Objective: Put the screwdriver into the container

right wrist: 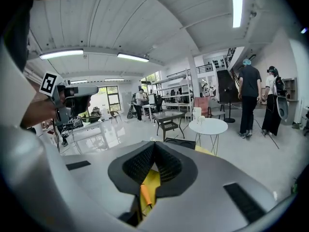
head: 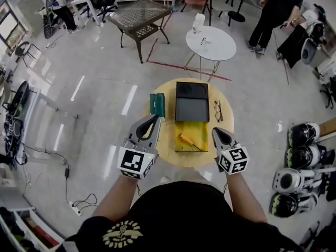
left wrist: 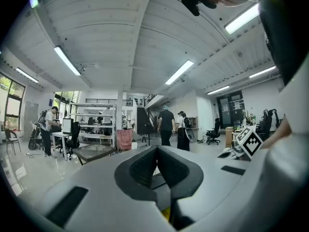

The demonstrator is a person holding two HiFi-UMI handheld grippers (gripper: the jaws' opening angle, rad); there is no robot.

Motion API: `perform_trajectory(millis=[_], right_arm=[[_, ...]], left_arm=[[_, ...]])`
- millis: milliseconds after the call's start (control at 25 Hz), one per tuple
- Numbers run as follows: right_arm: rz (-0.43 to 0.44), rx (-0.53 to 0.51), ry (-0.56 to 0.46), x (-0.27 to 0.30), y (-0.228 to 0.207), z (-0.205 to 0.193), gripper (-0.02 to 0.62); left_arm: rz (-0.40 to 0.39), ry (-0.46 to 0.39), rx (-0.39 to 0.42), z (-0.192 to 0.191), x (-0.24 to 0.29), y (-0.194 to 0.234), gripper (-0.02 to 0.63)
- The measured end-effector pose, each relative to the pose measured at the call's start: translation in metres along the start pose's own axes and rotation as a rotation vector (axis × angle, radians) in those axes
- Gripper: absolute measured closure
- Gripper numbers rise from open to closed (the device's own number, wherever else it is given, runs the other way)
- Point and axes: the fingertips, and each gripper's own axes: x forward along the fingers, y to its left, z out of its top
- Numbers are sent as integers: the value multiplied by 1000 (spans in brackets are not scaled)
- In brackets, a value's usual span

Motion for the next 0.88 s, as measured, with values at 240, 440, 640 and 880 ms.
perform_trajectory(millis=[240, 440, 640, 880], right_arm=[[-21, -18, -42, -25, 17, 27, 580], [-28, -23, -87, -45, 31, 48, 580], [-38, -18, -144, -62, 41, 73, 581], [-39, -34, -182, -79, 55, 92, 581]], left_arm=[[8, 7, 35, 1, -11, -4, 589], [21, 10, 70, 5, -20, -4, 589], [17, 5, 87, 13, -34, -3, 589], [8, 8, 103, 15, -48, -5, 589]])
